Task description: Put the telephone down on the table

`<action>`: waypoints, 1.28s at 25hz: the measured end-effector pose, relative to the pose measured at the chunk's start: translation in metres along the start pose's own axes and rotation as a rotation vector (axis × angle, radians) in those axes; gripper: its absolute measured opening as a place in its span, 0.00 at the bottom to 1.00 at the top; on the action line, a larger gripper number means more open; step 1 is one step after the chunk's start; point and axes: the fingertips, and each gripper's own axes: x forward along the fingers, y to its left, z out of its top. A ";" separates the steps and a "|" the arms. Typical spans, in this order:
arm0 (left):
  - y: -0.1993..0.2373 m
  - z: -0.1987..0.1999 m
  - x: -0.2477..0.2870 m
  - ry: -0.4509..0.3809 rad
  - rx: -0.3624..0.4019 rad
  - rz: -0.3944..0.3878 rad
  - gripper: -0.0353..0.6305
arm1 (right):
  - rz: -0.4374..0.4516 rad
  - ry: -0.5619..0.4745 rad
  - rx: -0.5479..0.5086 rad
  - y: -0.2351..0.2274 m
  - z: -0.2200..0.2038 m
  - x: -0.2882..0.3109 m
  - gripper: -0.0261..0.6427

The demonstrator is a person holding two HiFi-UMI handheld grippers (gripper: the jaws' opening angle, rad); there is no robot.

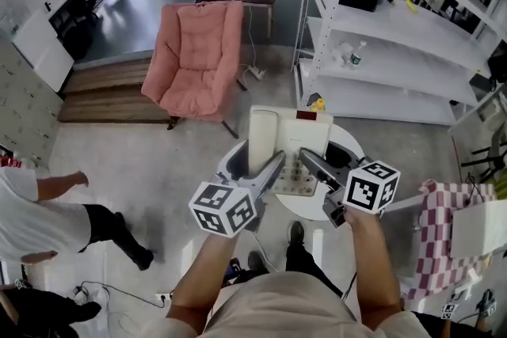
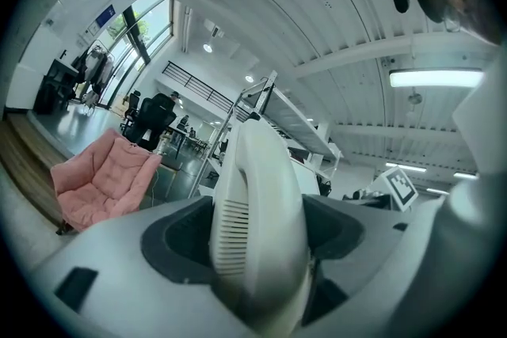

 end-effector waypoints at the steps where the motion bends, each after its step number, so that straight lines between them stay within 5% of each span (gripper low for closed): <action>1: 0.003 0.000 0.004 -0.001 -0.003 0.009 0.55 | 0.007 0.005 0.000 -0.004 0.002 0.004 0.40; 14: 0.044 -0.013 0.068 0.034 -0.025 0.084 0.55 | 0.054 0.060 0.045 -0.072 0.010 0.049 0.40; 32: 0.113 -0.093 0.157 0.191 -0.115 0.153 0.55 | 0.035 0.138 0.194 -0.189 -0.038 0.106 0.40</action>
